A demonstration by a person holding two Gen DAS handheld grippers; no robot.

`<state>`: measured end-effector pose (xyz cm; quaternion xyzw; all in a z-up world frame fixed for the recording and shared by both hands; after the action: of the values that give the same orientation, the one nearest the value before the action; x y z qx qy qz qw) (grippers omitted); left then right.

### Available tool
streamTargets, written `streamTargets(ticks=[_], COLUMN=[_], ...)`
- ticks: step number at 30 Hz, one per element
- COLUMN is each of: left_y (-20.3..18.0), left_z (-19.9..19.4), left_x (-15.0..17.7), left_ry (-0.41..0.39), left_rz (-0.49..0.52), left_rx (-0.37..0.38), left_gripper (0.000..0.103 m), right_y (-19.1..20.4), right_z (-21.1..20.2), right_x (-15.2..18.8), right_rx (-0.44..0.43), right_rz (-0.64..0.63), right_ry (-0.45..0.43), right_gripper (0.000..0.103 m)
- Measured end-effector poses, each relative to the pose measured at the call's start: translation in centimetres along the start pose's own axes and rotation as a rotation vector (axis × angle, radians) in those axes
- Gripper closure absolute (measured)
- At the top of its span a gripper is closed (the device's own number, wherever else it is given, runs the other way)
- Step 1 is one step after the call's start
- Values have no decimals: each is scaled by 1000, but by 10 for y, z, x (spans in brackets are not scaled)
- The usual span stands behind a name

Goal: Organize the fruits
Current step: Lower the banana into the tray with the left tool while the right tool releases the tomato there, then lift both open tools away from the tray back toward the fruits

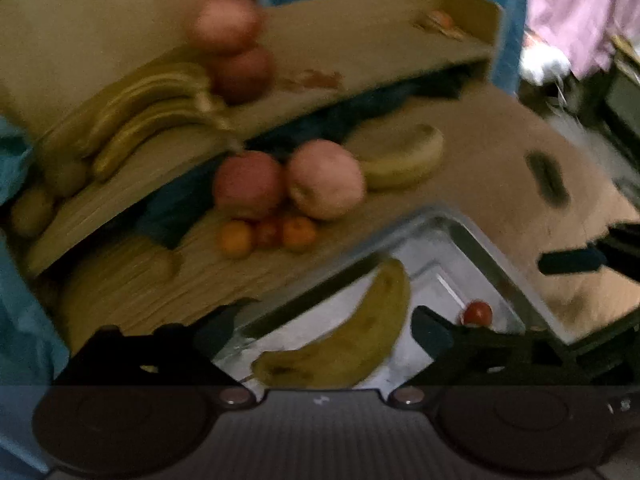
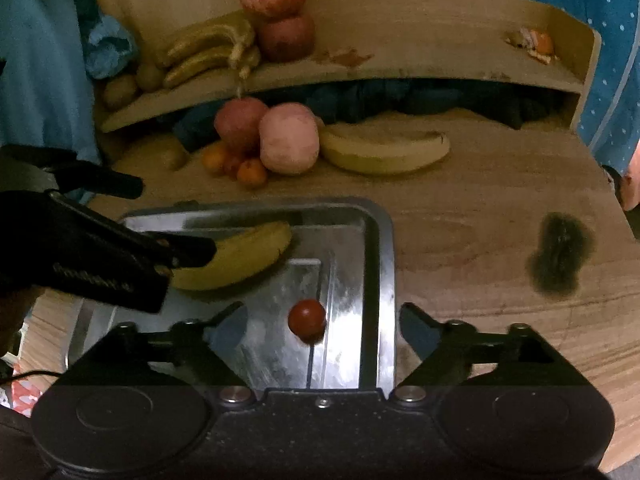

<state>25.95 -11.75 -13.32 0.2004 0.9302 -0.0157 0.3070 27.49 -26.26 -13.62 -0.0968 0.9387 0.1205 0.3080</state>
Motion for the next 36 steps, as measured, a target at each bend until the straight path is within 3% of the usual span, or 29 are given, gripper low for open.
streamTargets(ticks=[3,7,15,19,23,28,36], left_y=[16,40,106,128,137,139,142], left_z=[-6,-14,-52,-67,-77,-88,-97], left_x=[-3,-2,2,5,5,-1,-7], left_ry=[-12,-29,-162,-189,-212,-241,-304], left_rz=[-72,-154,-387,-451,-487,-477,-493], left_rx=[-31,-100,-276,-317,-331,-294,-272], left_gripper=[0,0,0,0,0,0,0], right_y=[4,10,27,38,52,62,55], right_z=[-2,-5,-14,-16,-13,-8,-2], right_x=[-9,-21,-50,-58,-62,-69,-90], right_rx=[-6,-24,-46,-98,-143,-163,-102], right_rz=[-20,-53,-135,-159,-171,-181,-189], right_ry=[-23,-64,-206,-253,-255,-257,-298], right_gripper=[1,1,1,1,1,1,1])
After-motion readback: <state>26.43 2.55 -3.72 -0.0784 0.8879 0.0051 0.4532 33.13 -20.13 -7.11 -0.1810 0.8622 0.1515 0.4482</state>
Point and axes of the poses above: each gripper's, at about its wrist camera, not at the fingertips, and z roughly the way its jaws point, y to its left, x to its underside, the point moved 10 cm from there along z, roughly the way its jaws point, and after that the axes turned 5 degrees about -y, right-handed, at the moved point
